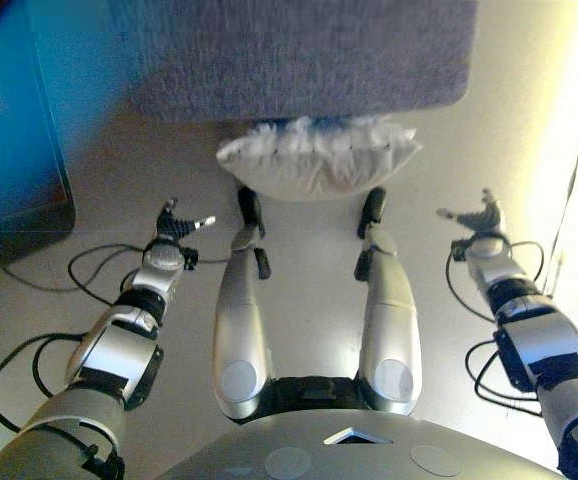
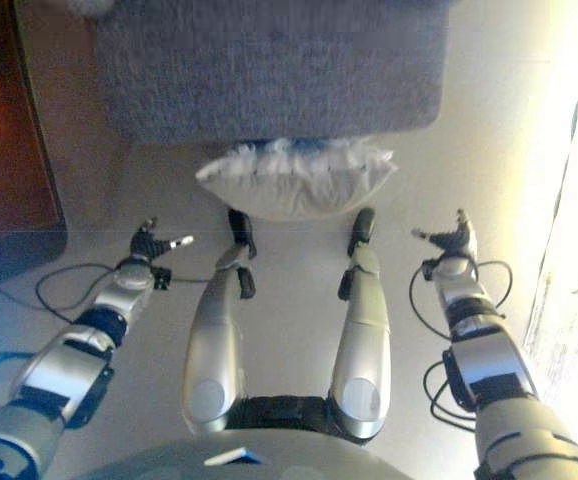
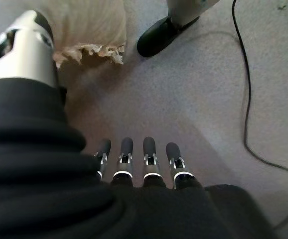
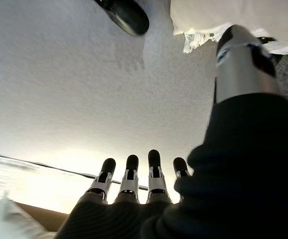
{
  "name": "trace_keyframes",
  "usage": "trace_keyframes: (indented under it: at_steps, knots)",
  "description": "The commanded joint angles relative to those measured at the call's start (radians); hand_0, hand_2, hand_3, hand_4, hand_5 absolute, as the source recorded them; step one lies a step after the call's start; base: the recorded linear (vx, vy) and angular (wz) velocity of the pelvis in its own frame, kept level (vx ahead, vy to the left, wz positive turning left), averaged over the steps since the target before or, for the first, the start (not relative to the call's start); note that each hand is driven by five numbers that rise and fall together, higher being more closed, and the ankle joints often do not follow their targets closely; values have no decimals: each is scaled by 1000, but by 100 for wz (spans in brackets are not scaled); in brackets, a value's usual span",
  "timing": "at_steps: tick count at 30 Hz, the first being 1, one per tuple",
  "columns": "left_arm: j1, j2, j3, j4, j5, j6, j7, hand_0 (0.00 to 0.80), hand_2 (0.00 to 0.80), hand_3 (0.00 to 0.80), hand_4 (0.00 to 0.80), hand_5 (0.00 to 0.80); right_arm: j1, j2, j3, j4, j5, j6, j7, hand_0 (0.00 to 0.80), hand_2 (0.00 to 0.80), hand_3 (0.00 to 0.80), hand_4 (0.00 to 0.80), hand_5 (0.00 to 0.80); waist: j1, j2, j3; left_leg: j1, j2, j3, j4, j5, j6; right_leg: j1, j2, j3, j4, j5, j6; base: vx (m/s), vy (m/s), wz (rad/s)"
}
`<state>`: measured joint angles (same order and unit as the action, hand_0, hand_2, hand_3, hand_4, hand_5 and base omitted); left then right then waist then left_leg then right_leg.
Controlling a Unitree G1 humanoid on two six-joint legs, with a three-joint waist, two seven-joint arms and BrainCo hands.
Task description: Pick up the cushion and take it to the sofa
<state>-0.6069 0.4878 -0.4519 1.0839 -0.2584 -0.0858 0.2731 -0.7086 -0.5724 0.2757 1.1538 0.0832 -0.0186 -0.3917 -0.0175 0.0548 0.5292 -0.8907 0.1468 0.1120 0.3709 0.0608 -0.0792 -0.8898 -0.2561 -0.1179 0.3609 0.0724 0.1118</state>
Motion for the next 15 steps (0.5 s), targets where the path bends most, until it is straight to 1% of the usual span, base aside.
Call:
trace_keyframes:
  at_steps: [1, 2, 5, 7, 8, 9, 10, 11, 12, 13, 15]
  knots:
    - [36, 43, 7, 7, -19, -10, 0, 0, 0, 0, 0, 0, 21, -102, 40, -61, -81, -30, -65, 0, 0, 0, 0, 0, -31, 49, -9, -89, 19, -56, 114, -89, -26, -106, -55, 62, 97, -67, 38, -61, 54, 1]
    - [23, 57, -2, 7, -33, -20, 2, 0, 0, 0, 0, 0, -5, -121, 57, -83, -83, -24, -90, 0, 0, 0, 0, 0, -33, 57, -9, -149, 17, -58, 143, -93, -21, -172, -55, 74, 136, -72, 32, -63, 52, 5]
    - [-15, 95, -2, 8, -63, -67, 5, 0, 0, 0, 0, 0, -83, -154, 86, -97, -65, -19, -126, 0, 0, 0, 0, 0, -35, 65, -9, -253, 21, -59, 193, -106, -14, -285, -49, 89, 191, -82, 22, -43, 61, 4]
    - [-55, 118, -2, 9, -76, -93, 1, 0, 0, 0, 0, 0, -135, -171, 101, -89, -73, -21, -133, 0, 0, 0, 0, 0, -35, 69, -9, -304, 25, -57, 210, -114, -9, -339, -48, 97, 215, -88, 20, -23, 46, -1]
    - [-67, 123, -3, 8, -77, -95, 2, 0, 0, 0, 0, 0, -147, -175, 105, -87, -78, -22, -137, 0, 0, 0, 0, 0, -36, 70, -9, -316, 26, -56, 215, -117, -8, -352, -47, 99, 222, -90, 19, -9, 35, 1]
    - [-111, 147, -22, 1, -101, -93, -3, 0, 0, 0, 0, 0, -209, -203, 126, -78, -98, -31, -134, 0, 0, 0, 0, 0, -31, 70, -9, -357, 23, -63, 231, -122, -5, -393, -47, 102, 243, -95, 19, 0, 0, 0]
    - [-112, 147, -22, 1, -101, -93, -3, 0, 0, 0, 0, 0, -210, -203, 126, -77, -98, -31, -134, 0, 0, 0, 0, 0, -31, 70, -9, -359, 23, -63, 232, -122, -5, -394, -47, 102, 244, -95, 19, 0, 0, 0]
    - [-144, 186, -19, -14, -96, -126, -12, 0, 0, 0, 0, 0, -230, -243, 131, -94, -92, -35, -105, 0, 0, 0, 0, 0, -28, 62, -9, -397, 30, -70, 253, -127, -4, -426, -45, 102, 268, -98, 19, 0, 0, 0]
    - [-167, 224, -20, -35, -69, -135, -9, 0, 0, 0, 0, 0, -203, -275, 122, -111, -93, -81, -90, 0, 0, 0, 0, 0, -31, 51, -9, -434, 36, -73, 263, -128, -2, -455, -43, 101, 282, -99, 21, 0, 0, 0]
    - [-179, 241, -24, -45, -56, -140, -9, 0, 0, 0, 0, 0, -190, -288, 117, -121, -105, -100, -81, 0, 0, 0, 0, 0, -33, 46, -9, -448, 38, -74, 268, -130, 0, -468, -42, 100, 287, -100, 22, -11, -33, 2]
    - [-224, 300, -45, -69, -20, -145, -2, 0, 0, 0, 0, 0, -154, -336, 120, -177, -86, -136, -67, 0, 0, 0, 0, 0, -39, 28, -9, -484, 36, -81, 257, -130, 6, -499, -39, 95, 286, -103, 26, -3, -39, 4]
